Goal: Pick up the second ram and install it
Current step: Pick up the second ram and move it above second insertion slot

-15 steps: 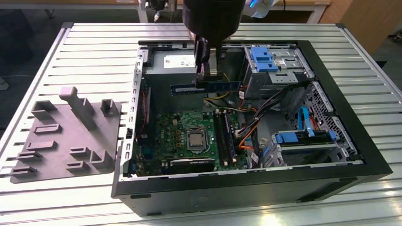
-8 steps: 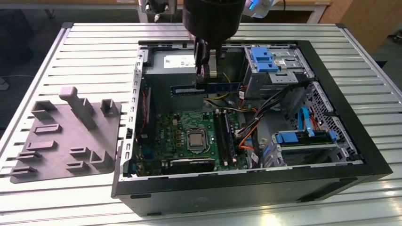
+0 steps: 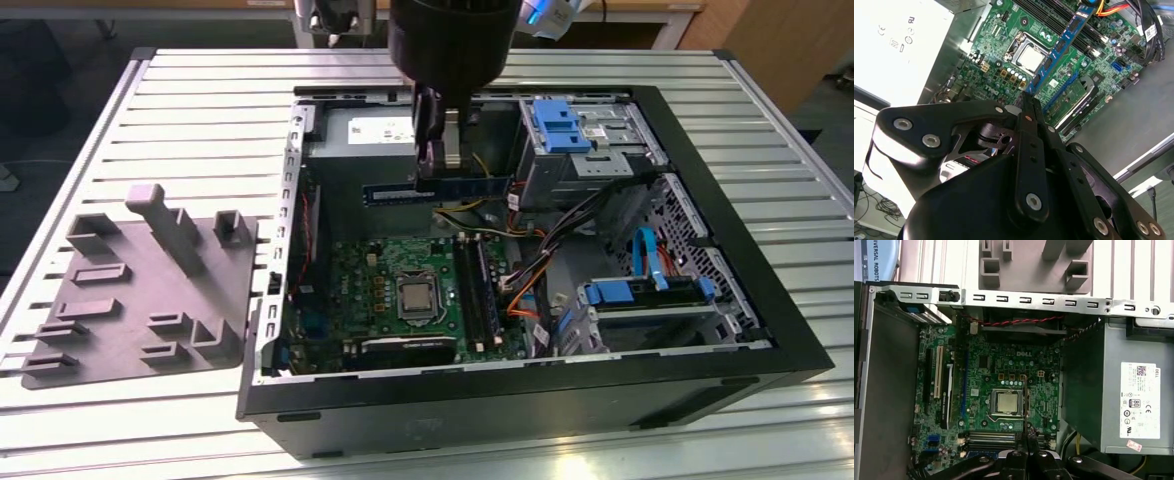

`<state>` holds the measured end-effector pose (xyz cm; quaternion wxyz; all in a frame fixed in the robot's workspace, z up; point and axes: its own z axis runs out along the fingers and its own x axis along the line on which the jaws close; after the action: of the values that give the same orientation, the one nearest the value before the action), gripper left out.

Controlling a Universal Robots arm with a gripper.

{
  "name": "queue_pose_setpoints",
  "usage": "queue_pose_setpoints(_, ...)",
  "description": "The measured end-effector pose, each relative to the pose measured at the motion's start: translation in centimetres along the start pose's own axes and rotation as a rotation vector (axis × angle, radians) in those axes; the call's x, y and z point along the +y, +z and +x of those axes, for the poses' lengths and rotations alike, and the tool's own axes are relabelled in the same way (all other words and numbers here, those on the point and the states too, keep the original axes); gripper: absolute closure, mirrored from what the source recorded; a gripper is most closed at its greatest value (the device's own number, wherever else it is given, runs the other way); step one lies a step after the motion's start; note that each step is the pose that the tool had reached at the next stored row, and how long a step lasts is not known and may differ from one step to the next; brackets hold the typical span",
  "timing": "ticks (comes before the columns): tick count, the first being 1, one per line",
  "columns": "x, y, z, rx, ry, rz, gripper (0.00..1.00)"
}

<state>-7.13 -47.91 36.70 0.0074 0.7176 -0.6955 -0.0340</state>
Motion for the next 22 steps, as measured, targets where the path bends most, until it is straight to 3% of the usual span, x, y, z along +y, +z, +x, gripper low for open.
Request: queue_pose_setpoints(22,-0.10,1.24,0.05,0.0000,0.000,-0.0001,0.88)
